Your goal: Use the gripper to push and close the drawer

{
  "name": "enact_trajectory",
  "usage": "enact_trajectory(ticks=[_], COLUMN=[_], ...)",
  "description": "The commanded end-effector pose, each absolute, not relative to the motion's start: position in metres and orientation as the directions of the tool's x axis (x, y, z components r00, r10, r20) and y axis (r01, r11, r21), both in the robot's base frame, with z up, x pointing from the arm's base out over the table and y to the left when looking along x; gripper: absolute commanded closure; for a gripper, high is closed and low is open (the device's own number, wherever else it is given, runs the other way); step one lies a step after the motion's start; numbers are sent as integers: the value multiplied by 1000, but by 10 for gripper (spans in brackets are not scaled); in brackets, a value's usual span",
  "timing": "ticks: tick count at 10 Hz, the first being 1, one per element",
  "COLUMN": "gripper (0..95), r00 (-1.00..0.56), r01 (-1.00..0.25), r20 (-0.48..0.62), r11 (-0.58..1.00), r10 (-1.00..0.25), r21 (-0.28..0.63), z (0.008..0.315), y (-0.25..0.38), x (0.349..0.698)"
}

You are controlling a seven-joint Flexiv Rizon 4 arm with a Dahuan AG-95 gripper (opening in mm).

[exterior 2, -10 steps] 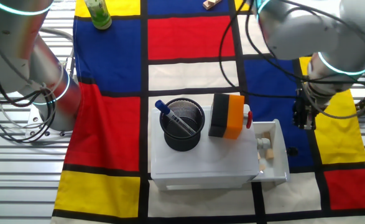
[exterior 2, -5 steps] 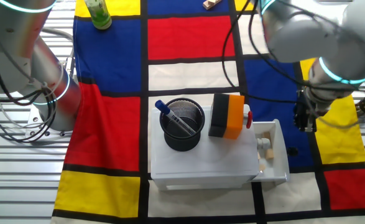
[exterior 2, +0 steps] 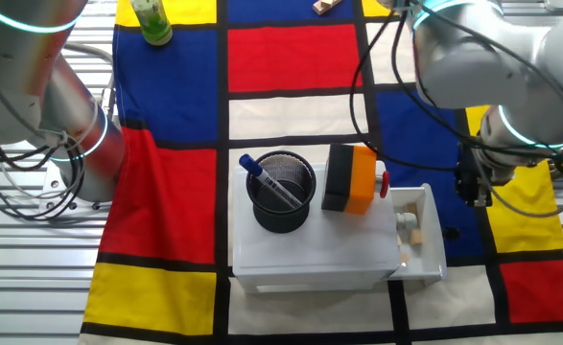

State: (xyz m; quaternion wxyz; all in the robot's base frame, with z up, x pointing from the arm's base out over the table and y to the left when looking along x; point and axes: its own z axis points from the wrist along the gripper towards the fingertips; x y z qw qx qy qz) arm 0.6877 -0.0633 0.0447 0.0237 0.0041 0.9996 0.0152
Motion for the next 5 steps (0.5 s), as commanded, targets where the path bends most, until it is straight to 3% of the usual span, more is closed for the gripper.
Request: enact_trajectory(ticks=[1,5], gripper=[950,950], r00=[-999,-999], r01=[10,-4], r20=[-50,-51], r11=[1000,1000], r10=[12,-3], r21=[28,31], z=[46,46], y=[-64,-64], x=[685,686])
